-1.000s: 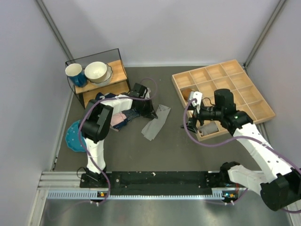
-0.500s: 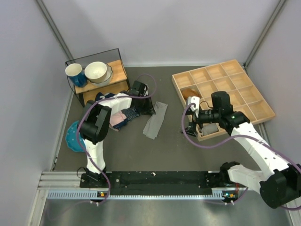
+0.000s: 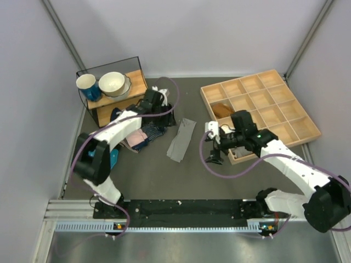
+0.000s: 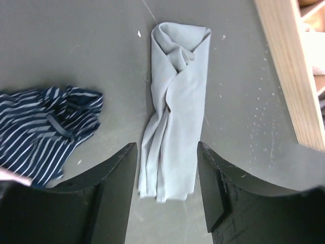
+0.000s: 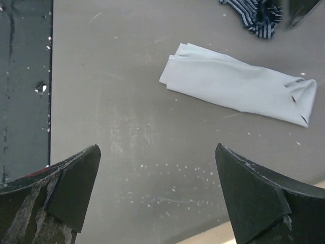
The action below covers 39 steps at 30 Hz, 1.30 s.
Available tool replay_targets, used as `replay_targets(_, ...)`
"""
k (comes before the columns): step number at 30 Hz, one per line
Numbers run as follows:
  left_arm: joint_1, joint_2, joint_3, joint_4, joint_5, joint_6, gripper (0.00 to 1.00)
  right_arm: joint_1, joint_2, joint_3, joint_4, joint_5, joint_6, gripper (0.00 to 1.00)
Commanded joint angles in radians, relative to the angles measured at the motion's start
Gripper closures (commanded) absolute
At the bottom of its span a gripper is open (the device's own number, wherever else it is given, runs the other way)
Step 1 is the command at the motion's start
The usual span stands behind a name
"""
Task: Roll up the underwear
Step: Move the underwear to the center of the board, then roll the underwear to the center of the board.
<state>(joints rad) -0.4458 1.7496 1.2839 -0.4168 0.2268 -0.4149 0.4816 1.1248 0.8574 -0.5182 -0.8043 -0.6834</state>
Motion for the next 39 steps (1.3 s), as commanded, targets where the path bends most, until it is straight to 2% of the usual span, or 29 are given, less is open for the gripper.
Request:
replay_targets(1,0.007,-0.254,-0.102,0.007,-0.092,0.135,0.42,0.183,0.067,0.002,0.095,0.271,-0.008,0.05)
replay_targets(4,0.009,-0.453,-0.233,-0.01,-0.217,0.192,0.35,0.303,0.16,0.035,0.124,0.446,-0.025,0.06)
replay_targets(5,0.012,-0.555,-0.256,-0.017,-0.259,0.211,0.33,0.368,0.188,0.069,0.127,0.468,-0.025,0.07)
replay_targets(8,0.013,-0.752,-0.351,-0.034,-0.375,0.274,0.27,0.457,0.314,0.161,0.132,0.516,0.024,0.12)
replay_targets(14,0.013,-1.048,-0.523,-0.004,-0.5,0.32,0.17,0.514,0.569,0.376,0.13,0.609,0.176,0.2)
replay_targets(22,0.013,-1.156,-0.528,-0.004,-0.547,0.343,0.16,0.537,0.727,0.479,0.087,0.674,0.242,0.28)
replay_targets(39,0.013,-1.177,-0.531,-0.005,-0.515,0.338,0.16,0.542,0.869,0.497,0.083,0.763,0.263,0.38)
